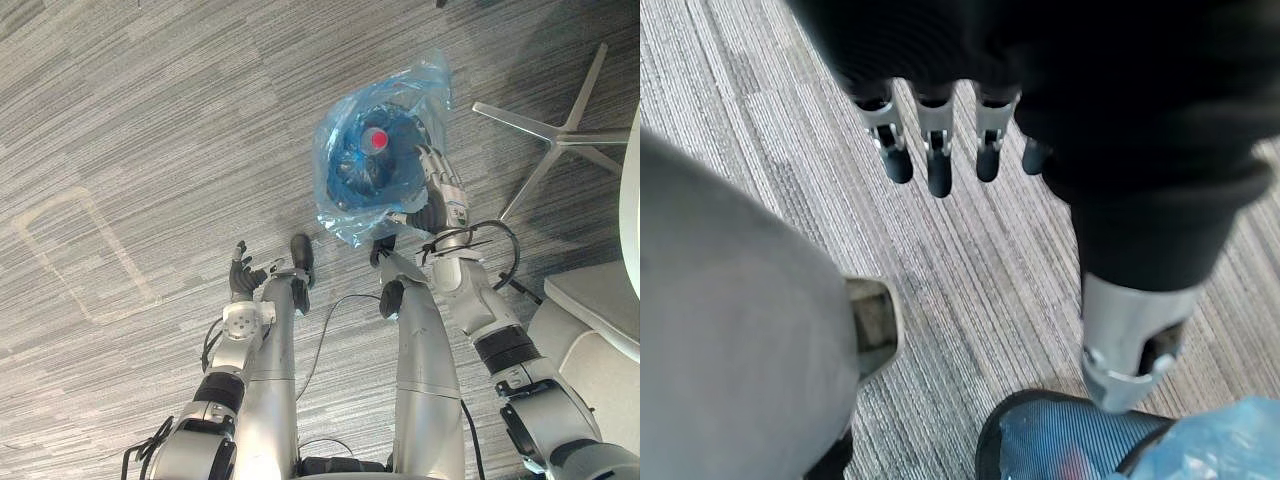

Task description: Gather rubbish on tea table into small bin, then transfer packed bag to large trash can.

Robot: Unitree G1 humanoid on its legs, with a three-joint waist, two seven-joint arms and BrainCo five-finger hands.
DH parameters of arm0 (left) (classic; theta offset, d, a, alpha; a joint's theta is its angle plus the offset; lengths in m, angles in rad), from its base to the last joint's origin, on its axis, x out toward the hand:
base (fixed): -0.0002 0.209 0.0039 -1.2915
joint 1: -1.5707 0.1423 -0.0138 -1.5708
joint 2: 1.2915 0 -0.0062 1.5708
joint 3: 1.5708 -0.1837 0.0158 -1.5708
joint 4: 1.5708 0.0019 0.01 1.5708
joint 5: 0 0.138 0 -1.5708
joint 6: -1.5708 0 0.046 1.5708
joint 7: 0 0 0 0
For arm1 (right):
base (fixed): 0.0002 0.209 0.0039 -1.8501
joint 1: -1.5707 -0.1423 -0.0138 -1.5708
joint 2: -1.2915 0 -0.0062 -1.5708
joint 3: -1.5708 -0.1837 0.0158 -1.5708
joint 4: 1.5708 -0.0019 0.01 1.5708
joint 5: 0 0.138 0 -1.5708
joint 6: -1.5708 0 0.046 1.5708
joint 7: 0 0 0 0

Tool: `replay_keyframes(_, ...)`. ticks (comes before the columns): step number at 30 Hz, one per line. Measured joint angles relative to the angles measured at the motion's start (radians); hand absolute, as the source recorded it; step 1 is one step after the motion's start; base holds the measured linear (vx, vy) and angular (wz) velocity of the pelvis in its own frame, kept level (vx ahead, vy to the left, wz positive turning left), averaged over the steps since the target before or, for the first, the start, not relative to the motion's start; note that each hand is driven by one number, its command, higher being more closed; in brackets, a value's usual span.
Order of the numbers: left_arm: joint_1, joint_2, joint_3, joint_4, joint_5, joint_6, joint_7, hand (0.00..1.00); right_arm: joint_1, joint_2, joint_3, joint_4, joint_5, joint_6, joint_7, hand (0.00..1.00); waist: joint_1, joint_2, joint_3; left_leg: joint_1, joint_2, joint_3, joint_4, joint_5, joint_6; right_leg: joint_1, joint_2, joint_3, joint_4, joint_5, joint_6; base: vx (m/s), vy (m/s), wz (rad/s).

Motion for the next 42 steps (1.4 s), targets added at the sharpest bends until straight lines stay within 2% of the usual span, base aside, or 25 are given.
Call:
replay_keyframes(4,-0.005,-0.001,0.001,0.0,-0.002,-0.001,0.009,0.0,-0.051,0.004,0.033,0.097,-0.035,0.022,0.004,0.0,0.001,0.0,0.0,-0.008,-0.001,-0.004,-0.015,0.005,-0.002,-0.003,0.0,-0.008,-0.018,0.004,-0.001,-0.02,0.005,0.03)
replay_keyframes(12,-0.029,-0.014,0.024,0.006,-0.025,-0.008,0.012,0.0,-0.162,0.077,0.031,0.261,-0.034,0.08,0.006,0.0,0.012,0.0,0.0,-0.045,-0.011,-0.03,-0.034,0.021,-0.017,-0.037,-0.008,-0.03,-0.012,-0.005,-0.004,0.0,0.0,0.1)
replay_keyframes(16,-0.032,-0.022,0.028,0.006,-0.041,-0.012,0.013,0.0,-0.188,0.11,0.03,0.305,-0.032,0.088,0.004,0.0,0.016,0.0,0.0,-0.053,-0.02,-0.046,-0.045,0.03,-0.021,-0.039,-0.018,-0.047,-0.01,-0.012,-0.005,0.0,-0.001,0.15)
replay_keyframes(18,-0.039,-0.026,0.037,0.002,-0.046,-0.03,0.013,0.0,-0.201,0.117,0.027,0.319,-0.028,0.097,0.003,0.0,0.019,0.0,0.0,-0.074,-0.028,-0.06,-0.047,0.038,-0.024,-0.057,-0.027,-0.061,-0.002,-0.016,-0.009,0.0,0.004,0.21)
replay_keyframes(28,-0.046,-0.045,0.064,0.014,-0.079,-0.03,0.013,0.0,-0.233,0.173,-0.005,0.357,0.007,0.102,0.003,0.0,0.041,0.001,0.0,-0.085,-0.06,-0.108,-0.079,0.074,-0.042,-0.065,-0.054,-0.096,0.021,-0.037,-0.013,0.01,-0.002,0.19)
replay_keyframes(29,-0.046,-0.046,0.065,0.02,-0.079,-0.03,0.013,0.0,-0.236,0.179,-0.008,0.375,0.01,0.103,0.004,1.0,0.044,0.001,0.0,-0.085,-0.062,-0.112,-0.085,0.08,-0.044,-0.064,-0.057,-0.101,0.021,-0.038,-0.012,-0.01,-0.008,0.17)
replay_keyframes(40,-0.051,-0.064,0.096,0.044,-0.079,-0.029,0.012,0.0,-0.237,0.216,-0.011,0.411,0.067,0.104,0.008,1.0,0.051,0.002,0.0,-0.079,-0.07,-0.137,-0.12,0.115,-0.061,-0.06,-0.063,-0.121,0.018,-0.037,-0.015,-0.01,-0.013,0.08)
replay_keyframes(42,-0.051,-0.065,0.095,0.047,-0.079,-0.029,0.012,0.0,-0.233,0.226,-0.011,0.41,0.09,0.097,0.008,1.0,0.055,0.002,-0.002,-0.068,-0.064,-0.134,-0.127,0.112,-0.056,-0.044,-0.062,-0.131,0.001,-0.024,-0.035,-0.01,-0.016,-0.07)
